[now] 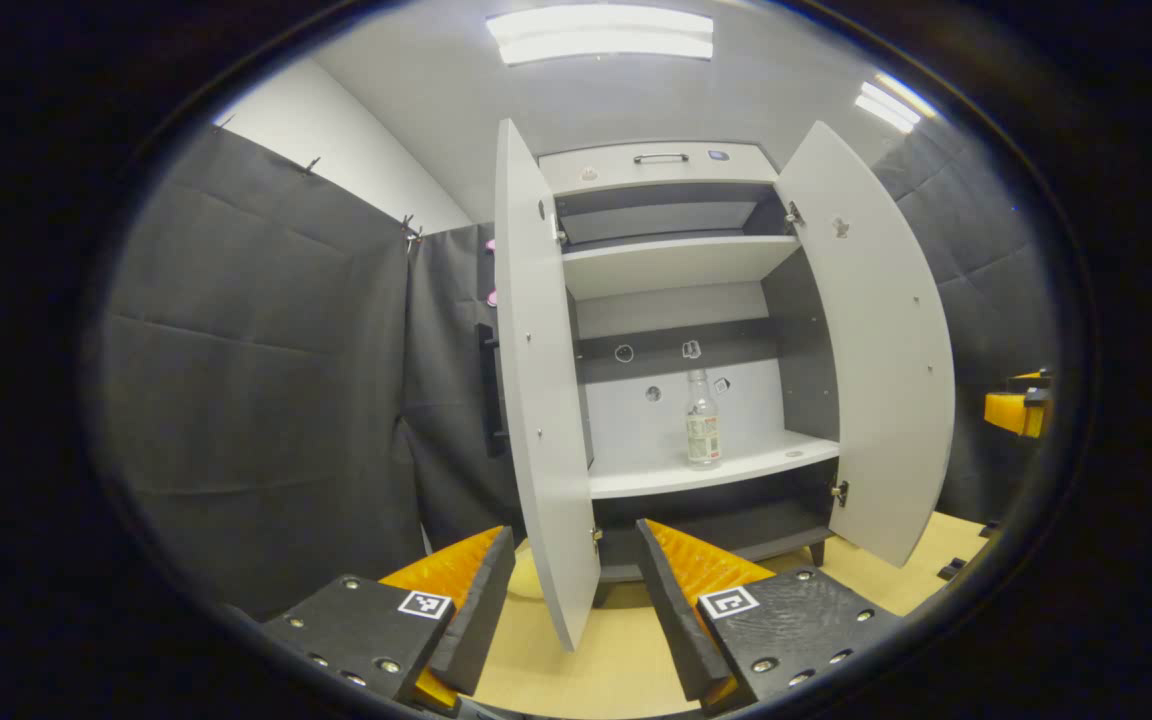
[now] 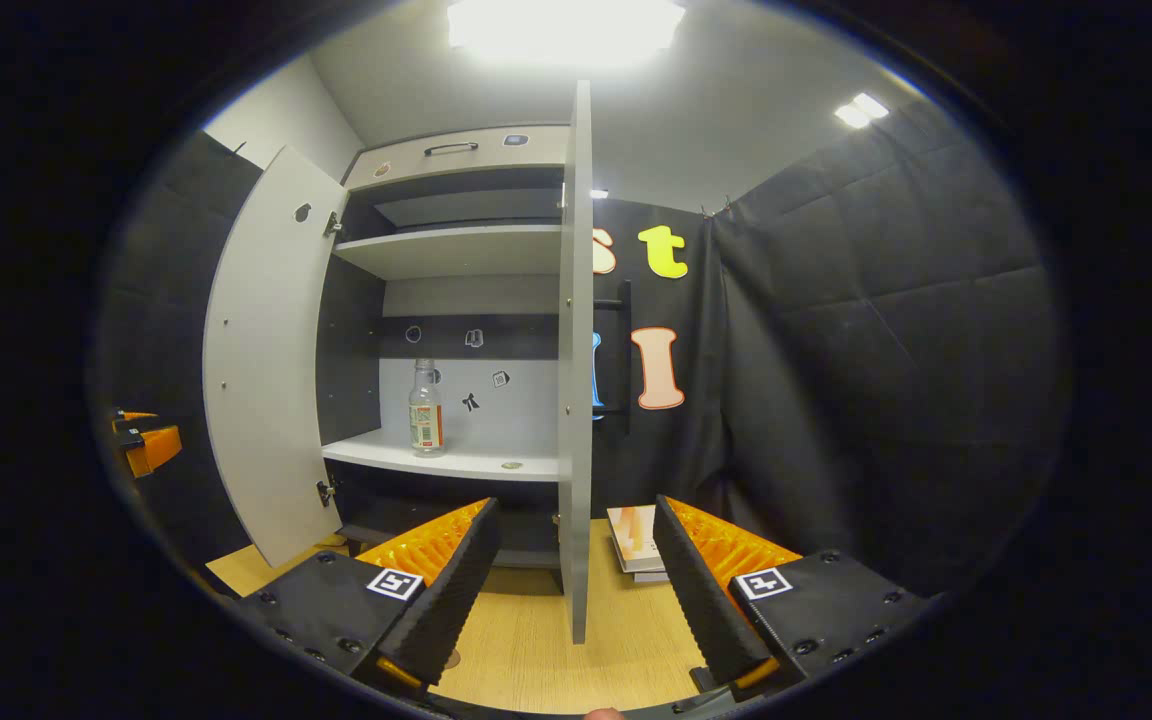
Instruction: Grasp the bottle in the cabinet with the left hand and place it on the coaster, then close the right door with the right hand and the left door with the left hand.
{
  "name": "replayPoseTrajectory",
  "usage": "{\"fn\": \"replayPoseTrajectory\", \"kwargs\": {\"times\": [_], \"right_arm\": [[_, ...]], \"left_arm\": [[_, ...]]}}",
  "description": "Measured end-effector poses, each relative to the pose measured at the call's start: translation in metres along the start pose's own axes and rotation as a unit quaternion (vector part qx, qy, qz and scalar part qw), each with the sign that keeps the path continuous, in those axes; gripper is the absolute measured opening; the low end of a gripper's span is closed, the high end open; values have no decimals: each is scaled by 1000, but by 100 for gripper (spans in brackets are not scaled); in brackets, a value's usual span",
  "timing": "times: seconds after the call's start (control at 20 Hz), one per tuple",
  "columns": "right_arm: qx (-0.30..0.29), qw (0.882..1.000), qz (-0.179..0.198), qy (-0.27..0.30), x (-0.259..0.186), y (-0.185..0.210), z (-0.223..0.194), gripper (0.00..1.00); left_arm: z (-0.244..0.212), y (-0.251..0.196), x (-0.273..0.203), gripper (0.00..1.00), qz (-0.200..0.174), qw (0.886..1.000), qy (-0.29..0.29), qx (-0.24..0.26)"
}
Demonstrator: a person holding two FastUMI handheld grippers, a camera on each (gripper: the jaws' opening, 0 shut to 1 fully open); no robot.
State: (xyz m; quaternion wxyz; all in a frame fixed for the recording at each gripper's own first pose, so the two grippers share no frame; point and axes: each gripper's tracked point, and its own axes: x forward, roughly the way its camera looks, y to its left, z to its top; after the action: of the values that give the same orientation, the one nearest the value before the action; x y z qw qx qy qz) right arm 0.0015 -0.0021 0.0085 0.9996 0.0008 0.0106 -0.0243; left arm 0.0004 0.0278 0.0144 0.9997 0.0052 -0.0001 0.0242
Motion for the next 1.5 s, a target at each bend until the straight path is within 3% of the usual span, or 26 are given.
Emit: {"fn": "replayPoseTrajectory", "kwargs": {"times": [0.35, 0.7, 1.05, 1.5], "right_arm": [[-8, 1000, 11, 6, 10, -4, 3, 97], [6, 1000, 16, 26, 26, -45, -19, 97], [-5, 999, -28, 26, 27, -82, -28, 97], [-8, 993, -117, 15, 42, -110, -19, 98]], "left_arm": [[0, -29, 12, 75, -4, 1000, 1, -7], [8, -82, 39, 75, -12, 1000, -7, -13], [28, -120, 101, 75, -45, 998, -7, -35], [55, -145, 219, 75, -92, 994, -17, -57]]}}
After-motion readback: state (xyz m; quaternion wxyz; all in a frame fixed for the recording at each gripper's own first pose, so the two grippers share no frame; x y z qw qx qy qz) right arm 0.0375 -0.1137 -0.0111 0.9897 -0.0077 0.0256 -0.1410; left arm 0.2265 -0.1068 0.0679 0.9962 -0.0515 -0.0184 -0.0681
